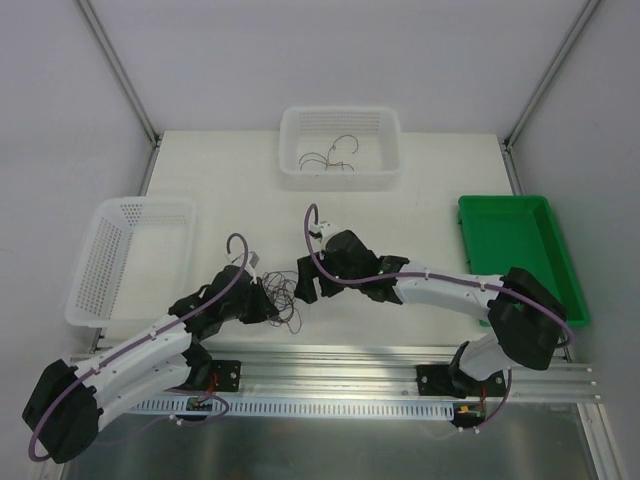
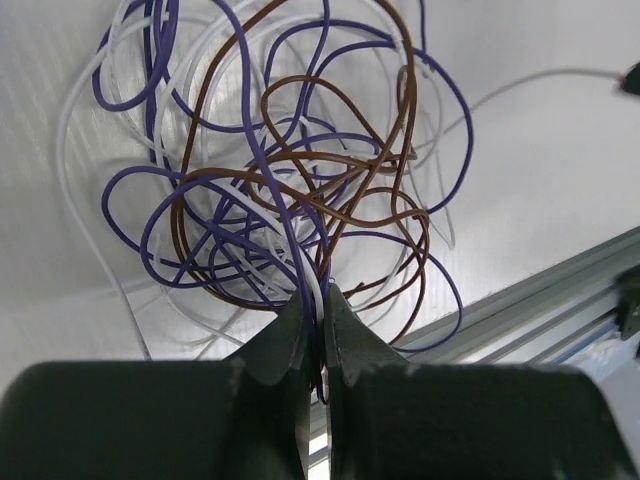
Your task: Untangle the cables
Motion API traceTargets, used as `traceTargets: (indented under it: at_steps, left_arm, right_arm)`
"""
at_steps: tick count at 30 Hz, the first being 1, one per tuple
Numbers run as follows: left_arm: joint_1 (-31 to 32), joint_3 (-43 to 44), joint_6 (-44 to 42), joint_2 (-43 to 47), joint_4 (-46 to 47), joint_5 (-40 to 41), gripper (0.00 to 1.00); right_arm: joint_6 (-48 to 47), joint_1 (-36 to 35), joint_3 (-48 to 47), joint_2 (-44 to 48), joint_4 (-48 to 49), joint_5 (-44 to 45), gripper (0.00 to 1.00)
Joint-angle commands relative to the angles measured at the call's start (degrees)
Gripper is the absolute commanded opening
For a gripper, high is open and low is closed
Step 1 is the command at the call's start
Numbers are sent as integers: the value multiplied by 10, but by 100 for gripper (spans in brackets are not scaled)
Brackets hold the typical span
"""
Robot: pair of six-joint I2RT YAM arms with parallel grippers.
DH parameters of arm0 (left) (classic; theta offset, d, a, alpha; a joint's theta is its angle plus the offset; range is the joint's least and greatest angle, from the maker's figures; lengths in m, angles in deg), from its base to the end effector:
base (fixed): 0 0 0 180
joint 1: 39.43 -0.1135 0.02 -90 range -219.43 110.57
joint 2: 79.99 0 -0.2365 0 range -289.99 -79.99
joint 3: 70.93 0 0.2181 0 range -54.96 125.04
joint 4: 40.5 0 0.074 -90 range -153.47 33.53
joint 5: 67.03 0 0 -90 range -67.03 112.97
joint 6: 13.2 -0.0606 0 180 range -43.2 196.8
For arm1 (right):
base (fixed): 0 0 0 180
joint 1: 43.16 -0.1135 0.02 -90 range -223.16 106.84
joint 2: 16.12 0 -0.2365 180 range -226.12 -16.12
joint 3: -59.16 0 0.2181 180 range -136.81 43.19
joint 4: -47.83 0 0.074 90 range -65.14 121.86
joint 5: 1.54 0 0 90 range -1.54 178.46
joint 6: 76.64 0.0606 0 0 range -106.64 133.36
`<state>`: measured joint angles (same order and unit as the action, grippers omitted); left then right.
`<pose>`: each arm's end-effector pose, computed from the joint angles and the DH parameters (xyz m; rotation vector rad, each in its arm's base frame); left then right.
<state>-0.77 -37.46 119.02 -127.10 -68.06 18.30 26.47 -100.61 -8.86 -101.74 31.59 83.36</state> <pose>0.1313 -0.1114 0.1468 -0.0305 2.4276 -0.7896 0.1684 0.2738 0.2085 -0.9069 2.0826 0.7823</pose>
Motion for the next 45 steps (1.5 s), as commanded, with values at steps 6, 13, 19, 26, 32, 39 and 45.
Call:
traceTargets:
  at_steps: [6, 13, 19, 26, 32, 39, 45]
  left_arm:
    - [10, -46, 95, 71, 114, 6, 0]
    - [32, -64, 123, 31, 188, 0, 0]
    - [34, -53, 100, 59, 164, 13, 33]
    - [34, 59, 35, 89, -1, 61, 83]
    - [34, 148, 24, 16, -22, 76, 79]
    - [34, 227, 23, -115, -28, 92, 70]
    - [46, 262, 25, -191, -21, 73, 57]
  right_arm:
    - [50, -21, 24, -66, 137, -16, 81]
    - [59, -21, 19, -128, 194, -32, 61]
    - [0, -15, 37, -84, 130, 7, 1]
    - [-93, -17, 35, -10, -9, 90, 1]
    - [-115, -28, 23, 27, -53, 130, 1]
    - [-120, -34, 20, 35, -65, 149, 1]
    - [-119, -36, 20, 36, -62, 158, 1]
